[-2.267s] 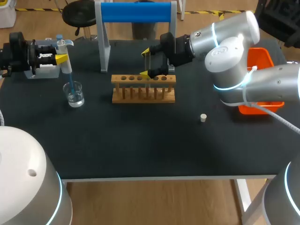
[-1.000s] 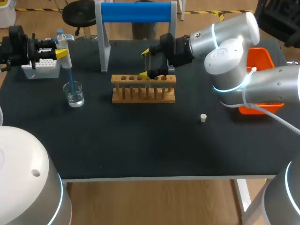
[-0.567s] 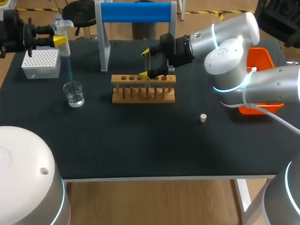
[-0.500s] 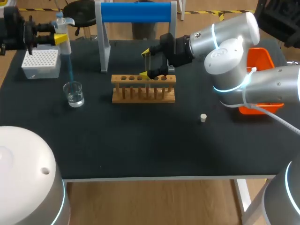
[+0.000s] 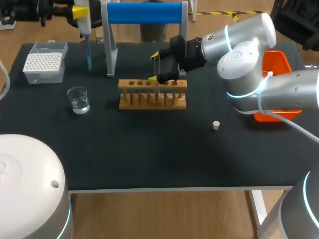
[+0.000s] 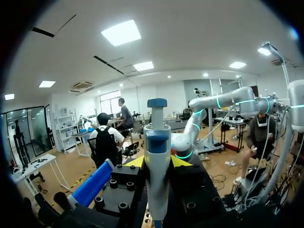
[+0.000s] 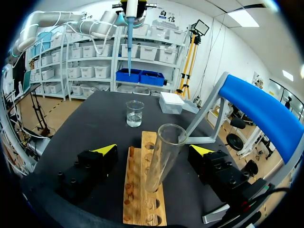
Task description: Invert the test tube, pick up the pipette, mount the tip to pipette, aspirate from beaker and dispense into the tube, eject the tip, return the pipette, and cap with the stopper.
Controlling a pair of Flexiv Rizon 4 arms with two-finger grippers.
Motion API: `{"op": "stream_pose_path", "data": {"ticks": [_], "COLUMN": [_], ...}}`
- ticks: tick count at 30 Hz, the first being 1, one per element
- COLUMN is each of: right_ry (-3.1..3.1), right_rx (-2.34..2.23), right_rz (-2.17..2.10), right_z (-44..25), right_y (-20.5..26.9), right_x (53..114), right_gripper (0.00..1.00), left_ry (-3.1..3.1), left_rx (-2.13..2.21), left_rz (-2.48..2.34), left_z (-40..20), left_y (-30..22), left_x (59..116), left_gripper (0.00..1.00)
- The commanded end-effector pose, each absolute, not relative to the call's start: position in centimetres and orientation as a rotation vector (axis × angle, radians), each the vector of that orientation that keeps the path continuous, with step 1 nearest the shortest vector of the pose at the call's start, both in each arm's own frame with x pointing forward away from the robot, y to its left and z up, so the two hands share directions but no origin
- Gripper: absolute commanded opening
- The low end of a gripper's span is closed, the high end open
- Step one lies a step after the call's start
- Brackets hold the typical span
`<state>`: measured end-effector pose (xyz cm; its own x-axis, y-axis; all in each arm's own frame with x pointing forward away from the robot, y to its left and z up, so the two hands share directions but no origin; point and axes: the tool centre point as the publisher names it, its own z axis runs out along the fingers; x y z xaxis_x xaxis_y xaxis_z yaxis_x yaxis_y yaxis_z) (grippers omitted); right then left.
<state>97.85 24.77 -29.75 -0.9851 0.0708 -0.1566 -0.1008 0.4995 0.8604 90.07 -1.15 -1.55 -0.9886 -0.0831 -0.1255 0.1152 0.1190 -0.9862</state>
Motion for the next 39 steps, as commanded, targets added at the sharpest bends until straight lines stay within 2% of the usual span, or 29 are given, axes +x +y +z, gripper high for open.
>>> {"op": "stream_pose_path", "data": {"ticks": [1,23,39], "right_ry": [2.571,2.571,2.571], "right_rx": [-0.027,-0.027,-0.027], "right_rz": [1.492,1.492,1.492], "right_z": [-29.7,-29.7,-29.7], "right_y": [24.7,24.7,24.7], "right_x": [97.9,97.9,97.9], "right_gripper": [1.00,1.00,1.00], "left_ry": [2.261,2.286,2.306], "left_rx": [0.087,0.422,0.446], "left_rz": [-1.997,-2.216,-2.312], "left_z": [0.0,2.6,1.7], "left_y": [-3.7,-15.5,-18.3], "left_x": [91.6,94.7,94.7], "left_gripper": [0.00,0.00,0.00]}}
